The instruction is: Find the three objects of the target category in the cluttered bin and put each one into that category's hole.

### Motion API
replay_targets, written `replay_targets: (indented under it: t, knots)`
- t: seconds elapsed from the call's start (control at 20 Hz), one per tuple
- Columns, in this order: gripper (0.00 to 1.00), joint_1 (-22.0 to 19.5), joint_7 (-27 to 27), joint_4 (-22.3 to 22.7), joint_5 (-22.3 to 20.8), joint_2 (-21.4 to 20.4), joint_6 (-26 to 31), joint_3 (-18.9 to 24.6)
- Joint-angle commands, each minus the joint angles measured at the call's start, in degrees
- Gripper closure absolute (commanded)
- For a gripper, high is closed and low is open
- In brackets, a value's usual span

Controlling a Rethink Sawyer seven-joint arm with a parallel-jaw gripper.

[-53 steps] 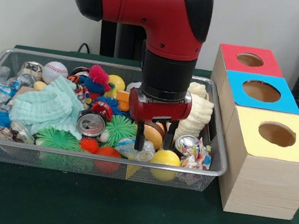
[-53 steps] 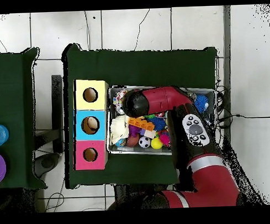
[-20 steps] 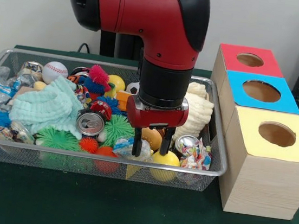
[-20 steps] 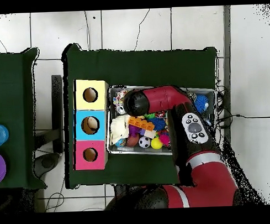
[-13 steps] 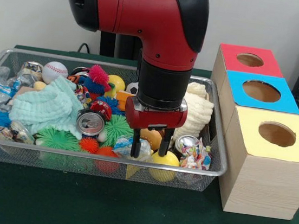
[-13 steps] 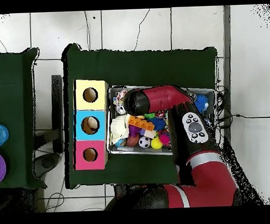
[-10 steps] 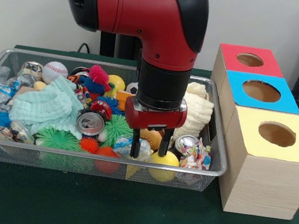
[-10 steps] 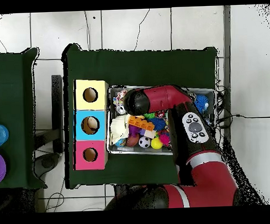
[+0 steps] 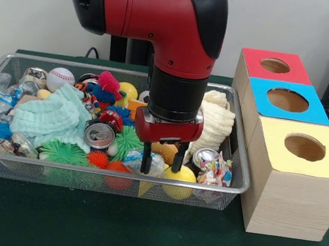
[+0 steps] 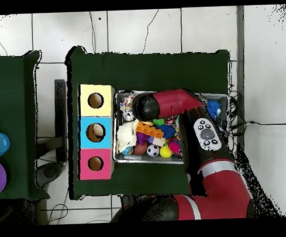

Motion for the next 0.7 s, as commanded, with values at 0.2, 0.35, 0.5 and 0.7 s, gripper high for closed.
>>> replay_targets:
  t: [0.2, 0.35, 0.5, 0.7]
  knots:
    - [0.00, -2.35, -5.18, -5.07, -3.07, 4.36, 3.05, 0.76]
    - [0.00, -2.66, -5.42, -5.22, -3.01, 4.57, 2.80, 1.07]
    - [0.00, -2.94, -5.71, -5.28, -2.77, 4.46, 2.87, 1.41]
    - [0.00, -3.74, -6.56, -5.28, -2.34, 4.72, 2.36, 2.67]
